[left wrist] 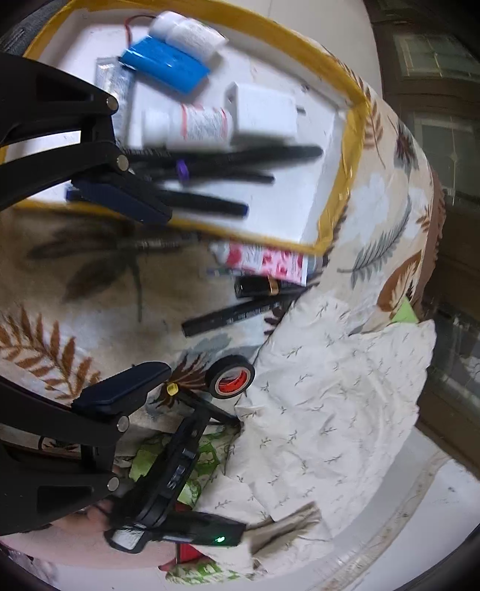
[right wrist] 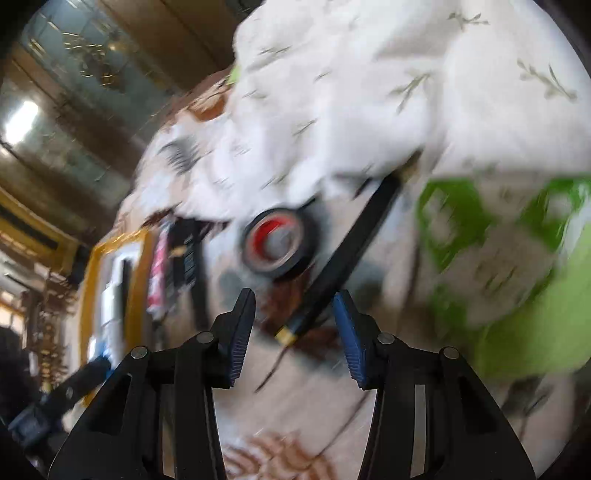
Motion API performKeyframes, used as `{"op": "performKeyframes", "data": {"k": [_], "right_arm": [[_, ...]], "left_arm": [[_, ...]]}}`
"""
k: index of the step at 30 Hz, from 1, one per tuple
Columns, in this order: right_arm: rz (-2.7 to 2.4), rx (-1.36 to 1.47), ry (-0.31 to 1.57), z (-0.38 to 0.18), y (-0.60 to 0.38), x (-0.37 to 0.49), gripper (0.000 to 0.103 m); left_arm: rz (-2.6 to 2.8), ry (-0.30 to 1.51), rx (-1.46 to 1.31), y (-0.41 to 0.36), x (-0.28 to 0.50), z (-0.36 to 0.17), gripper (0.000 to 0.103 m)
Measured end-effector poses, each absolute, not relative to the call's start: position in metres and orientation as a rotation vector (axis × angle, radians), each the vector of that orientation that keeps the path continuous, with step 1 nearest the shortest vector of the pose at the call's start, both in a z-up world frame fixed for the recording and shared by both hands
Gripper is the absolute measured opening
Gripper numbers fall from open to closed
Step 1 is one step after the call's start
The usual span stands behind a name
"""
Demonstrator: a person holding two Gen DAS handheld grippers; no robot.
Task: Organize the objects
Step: 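Grasp a black marker with the left tool while the right tool grasps a gold-tipped black marker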
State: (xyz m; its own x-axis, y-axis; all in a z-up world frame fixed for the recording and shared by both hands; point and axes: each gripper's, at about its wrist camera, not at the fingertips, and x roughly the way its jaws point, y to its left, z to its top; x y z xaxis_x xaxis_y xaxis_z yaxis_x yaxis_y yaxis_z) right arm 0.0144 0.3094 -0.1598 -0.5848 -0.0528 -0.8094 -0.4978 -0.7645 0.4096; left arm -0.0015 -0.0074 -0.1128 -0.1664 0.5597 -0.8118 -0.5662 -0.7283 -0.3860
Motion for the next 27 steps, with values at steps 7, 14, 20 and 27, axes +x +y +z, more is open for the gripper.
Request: {"op": "performKeyframes", "data": {"k": [7,14,20,27], "right_arm": [[2.289,-1.310,0.829,-0.178,0.324,-0.014,0.042],[2.274,-1.332,0.894,-0.180,0.329,-0.009,0.036],[2.252,-1.359,0.859,-0.184,0.326,-0.016,0.035],[2.268,-1.392,0.731,-0.181,0.302,-0.003,0.019]], "left_arm": [[1.946,0.165,-1.407,0.062,-0.017,-0.127,0.073],[1.948,0.246,-1.546,0.096,-0.037,-0.167,0.046],[1.944,0.282,-1.513,0.080,-0.029,-0.165,0.014],[1.823,0.310,-1.503,0.024,0.029,-0.170,0.014]]}}
